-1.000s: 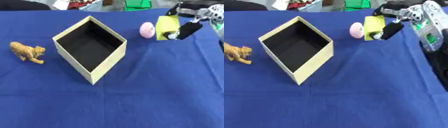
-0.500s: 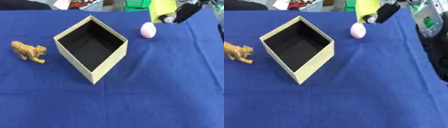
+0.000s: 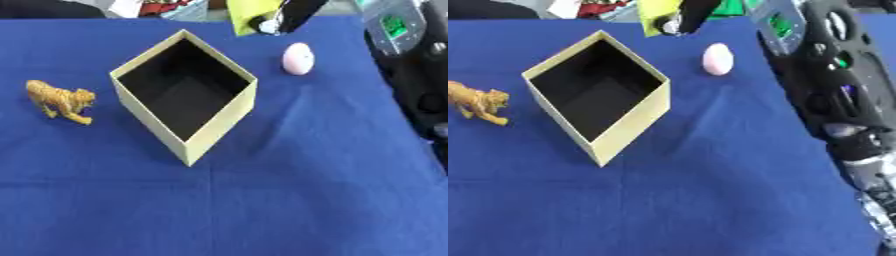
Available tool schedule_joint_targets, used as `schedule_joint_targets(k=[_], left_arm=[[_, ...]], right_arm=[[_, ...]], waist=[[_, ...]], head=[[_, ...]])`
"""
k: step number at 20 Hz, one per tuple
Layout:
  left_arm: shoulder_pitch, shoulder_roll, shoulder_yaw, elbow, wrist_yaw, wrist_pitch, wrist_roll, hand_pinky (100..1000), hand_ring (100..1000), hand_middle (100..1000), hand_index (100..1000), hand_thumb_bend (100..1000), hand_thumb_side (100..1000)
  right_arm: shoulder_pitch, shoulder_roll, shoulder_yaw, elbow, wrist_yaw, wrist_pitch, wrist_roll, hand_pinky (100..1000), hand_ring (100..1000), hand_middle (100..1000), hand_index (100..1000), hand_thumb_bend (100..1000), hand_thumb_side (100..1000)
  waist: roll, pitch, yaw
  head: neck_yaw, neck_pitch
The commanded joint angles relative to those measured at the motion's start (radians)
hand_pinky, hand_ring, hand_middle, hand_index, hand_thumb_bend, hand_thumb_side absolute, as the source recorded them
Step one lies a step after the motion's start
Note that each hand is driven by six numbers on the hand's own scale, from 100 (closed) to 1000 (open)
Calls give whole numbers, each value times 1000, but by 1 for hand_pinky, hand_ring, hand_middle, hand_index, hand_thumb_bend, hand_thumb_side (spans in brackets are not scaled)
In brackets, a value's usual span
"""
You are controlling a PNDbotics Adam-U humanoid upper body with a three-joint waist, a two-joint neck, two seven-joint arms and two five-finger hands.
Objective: Pick up objects on the table and place them in the box.
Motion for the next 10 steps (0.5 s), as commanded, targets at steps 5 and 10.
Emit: schedule_joint_targets(k=[5,10], left_arm=[[-6,10,-6,-20,11,-1,-11,731,714,673,759,264,929],[-7,7,-6,-20,13,-2,-14,731,715,673,759,264,929]], right_arm=[[-45,133,22,56,46,20,-32,871,899,655,779,100,306],[-41,185,36,101,55,22,-33,871,902,653,782,100,345]], waist=[[8,-22,10],[10,-19,15]], head=[[-1,13],[2,22]])
